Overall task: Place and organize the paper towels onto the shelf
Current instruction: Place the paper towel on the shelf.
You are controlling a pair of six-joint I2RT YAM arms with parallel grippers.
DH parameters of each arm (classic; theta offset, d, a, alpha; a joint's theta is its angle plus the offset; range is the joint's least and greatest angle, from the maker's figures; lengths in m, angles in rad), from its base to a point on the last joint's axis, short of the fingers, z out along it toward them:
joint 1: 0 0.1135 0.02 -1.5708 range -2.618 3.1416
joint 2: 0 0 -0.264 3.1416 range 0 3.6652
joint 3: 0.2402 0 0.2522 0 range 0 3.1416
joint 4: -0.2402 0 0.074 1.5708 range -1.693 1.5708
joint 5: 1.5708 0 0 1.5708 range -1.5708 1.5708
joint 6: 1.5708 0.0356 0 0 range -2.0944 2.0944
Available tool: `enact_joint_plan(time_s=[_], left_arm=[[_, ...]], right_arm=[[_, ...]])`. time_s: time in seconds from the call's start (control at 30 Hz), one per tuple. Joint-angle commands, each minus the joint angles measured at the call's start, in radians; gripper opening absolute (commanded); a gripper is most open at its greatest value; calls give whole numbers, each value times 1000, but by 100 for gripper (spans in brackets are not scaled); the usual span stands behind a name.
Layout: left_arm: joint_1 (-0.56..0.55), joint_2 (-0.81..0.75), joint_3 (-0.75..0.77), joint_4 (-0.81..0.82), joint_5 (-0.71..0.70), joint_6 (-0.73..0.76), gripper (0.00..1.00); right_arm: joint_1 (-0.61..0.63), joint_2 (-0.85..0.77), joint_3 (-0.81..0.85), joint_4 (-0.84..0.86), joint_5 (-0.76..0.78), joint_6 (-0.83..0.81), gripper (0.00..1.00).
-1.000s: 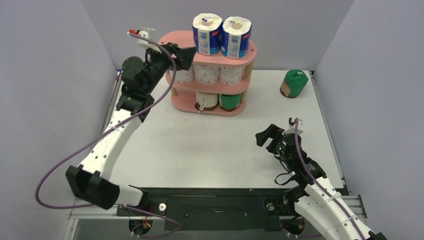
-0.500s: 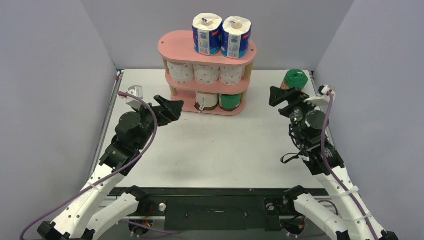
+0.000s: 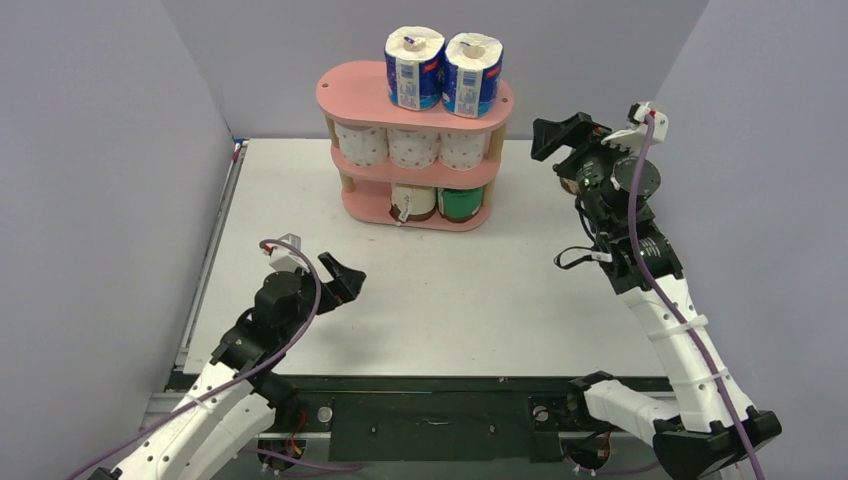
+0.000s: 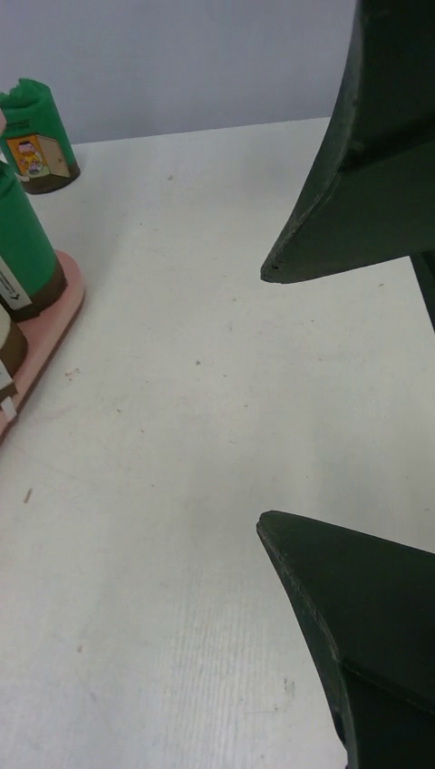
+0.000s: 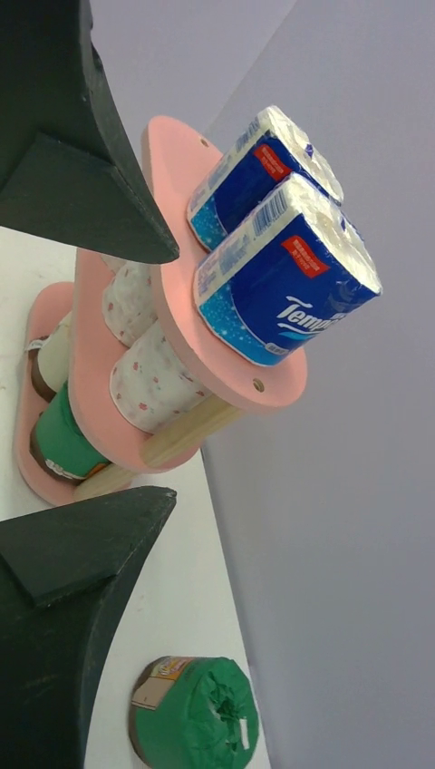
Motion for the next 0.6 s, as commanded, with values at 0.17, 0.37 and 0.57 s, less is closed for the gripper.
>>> enact_joint_plan(time_s=[0.17,0.37,0.57], left_arm=[[-5,40,-72,110,46,-49,96],[-7,122,-35,132,69,-43,96],[-7,125,-29,132,78,-44,96]], right_arm=[[-3,170,166,41,-38,-124,84],[29,283,261,38,-61,-189,82],[75,355,328,20,-60,-253,86]])
